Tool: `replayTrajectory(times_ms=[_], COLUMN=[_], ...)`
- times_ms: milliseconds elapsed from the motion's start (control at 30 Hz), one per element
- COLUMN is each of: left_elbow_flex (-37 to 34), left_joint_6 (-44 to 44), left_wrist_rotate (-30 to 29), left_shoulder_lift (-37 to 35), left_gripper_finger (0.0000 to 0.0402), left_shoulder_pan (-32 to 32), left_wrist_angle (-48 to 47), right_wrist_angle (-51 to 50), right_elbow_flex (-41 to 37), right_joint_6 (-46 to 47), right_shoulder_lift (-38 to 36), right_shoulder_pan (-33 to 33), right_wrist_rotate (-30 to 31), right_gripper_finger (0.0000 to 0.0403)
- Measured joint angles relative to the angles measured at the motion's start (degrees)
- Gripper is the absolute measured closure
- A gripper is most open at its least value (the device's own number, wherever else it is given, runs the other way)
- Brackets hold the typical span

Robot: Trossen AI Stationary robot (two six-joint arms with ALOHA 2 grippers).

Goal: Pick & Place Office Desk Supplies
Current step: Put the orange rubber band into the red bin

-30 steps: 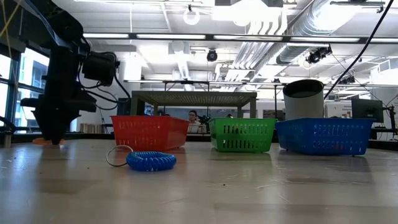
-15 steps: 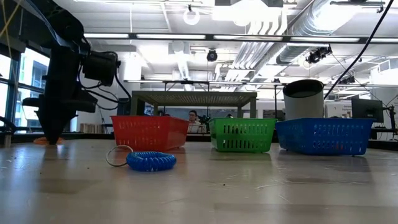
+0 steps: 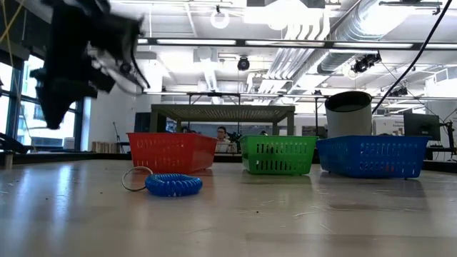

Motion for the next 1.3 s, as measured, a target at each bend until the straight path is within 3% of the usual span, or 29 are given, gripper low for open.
replayTrajectory(times_ms=[200, 433, 533, 700, 833, 1067, 1200, 1300], left_elbow_flex=[8.7, 10.3, 10.3, 10.4, 10.4, 10.8, 13.1, 15.6], left_joint_6=[-10.1, -16.2, -13.6, 0.5, 10.8, 16.1, 20.7, 22.1], left_wrist_rotate=[-2.8, -18.1, -23.9, -28.0, -26.0, -11.5, -2.5, -0.6], left_shoulder_lift=[0.0, 0.2, 0.3, 1.9, 5.9, 14.3, 18.2, 20.0], left_gripper_finger=[0.0401, 0.0401, 0.0401, 0.0401, 0.0401, 0.0401, 0.0401, 0.0401], left_shoulder_pan=[-16.6, -37.5, -43.6, -49.6, -50.2, -45.3, -42.1, -40.5], left_wrist_angle=[-0.1, 21.3, 33.7, 58.2, 75.2, 93.0, 97.3, 96.0], right_wrist_angle=[0.0, 0.1, 0.5, 0.1, 1.5, 7.9, 9.5, 10.1], right_elbow_flex=[0.0, 0.0, 0.0, 0.0, 0.0, 0.0, 0.0, 0.0], right_joint_6=[0.0, 0.0, 0.0, -0.4, -1.5, -4.8, -7.1, -5.7], right_shoulder_lift=[0.0, 0.0, 0.0, 0.0, 1.8, 6.9, 8.1, 8.1], right_shoulder_pan=[0.0, 0.0, 0.0, 0.0, -0.2, -1.8, -3.2, -4.1], right_wrist_rotate=[0.0, 0.0, 0.0, -0.1, -0.4, 0.0, 0.1, 0.1], right_gripper_finger=[0.0258, 0.0257, 0.0257, 0.0257, 0.0257, 0.0257, 0.0257, 0.0257])
